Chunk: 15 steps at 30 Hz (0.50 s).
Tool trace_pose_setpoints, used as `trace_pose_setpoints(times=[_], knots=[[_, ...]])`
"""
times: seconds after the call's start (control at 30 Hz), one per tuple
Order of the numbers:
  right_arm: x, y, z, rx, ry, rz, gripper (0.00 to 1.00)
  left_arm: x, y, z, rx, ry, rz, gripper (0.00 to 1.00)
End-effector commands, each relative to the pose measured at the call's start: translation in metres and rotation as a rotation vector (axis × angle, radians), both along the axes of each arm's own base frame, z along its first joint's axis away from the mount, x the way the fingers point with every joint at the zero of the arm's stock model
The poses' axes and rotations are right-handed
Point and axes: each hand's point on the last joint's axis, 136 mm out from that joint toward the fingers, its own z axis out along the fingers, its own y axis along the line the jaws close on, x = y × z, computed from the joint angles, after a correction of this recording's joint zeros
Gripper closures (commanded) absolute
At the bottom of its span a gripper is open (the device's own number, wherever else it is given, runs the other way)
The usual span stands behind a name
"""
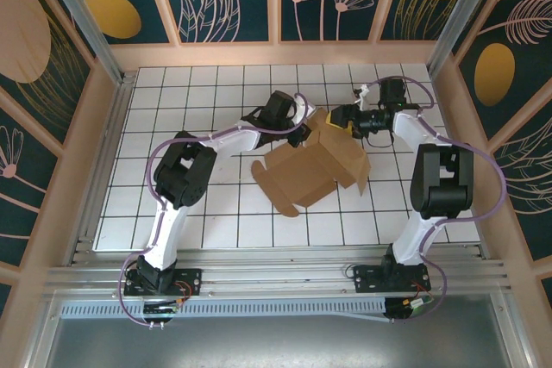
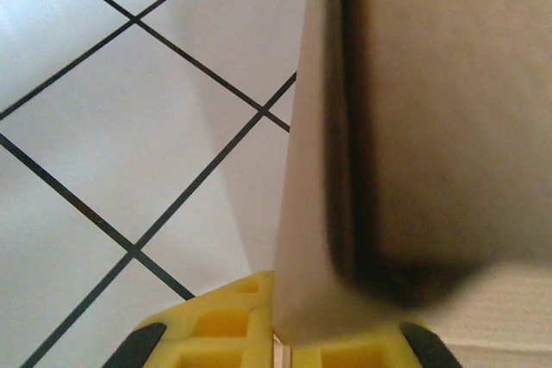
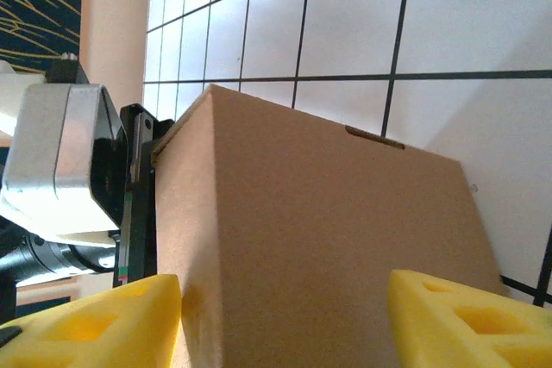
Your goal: Fold the paper box
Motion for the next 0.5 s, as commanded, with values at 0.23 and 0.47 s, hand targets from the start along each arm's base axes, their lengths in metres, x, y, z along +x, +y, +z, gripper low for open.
trace_pose_setpoints(times=[0.23,0.47], knots=[[-0.014,0.007,-0.032,-0.051,0.054,0.051,0.38,0.007,-0.014,-0.02,0.02,0.048,-0.015,0.75],[-0.013,0.007,-0.031,-0.055,0.053,0.052,0.38,0.013,-0.027,-0.006,-0.065,0.007,-0.031,0.91]])
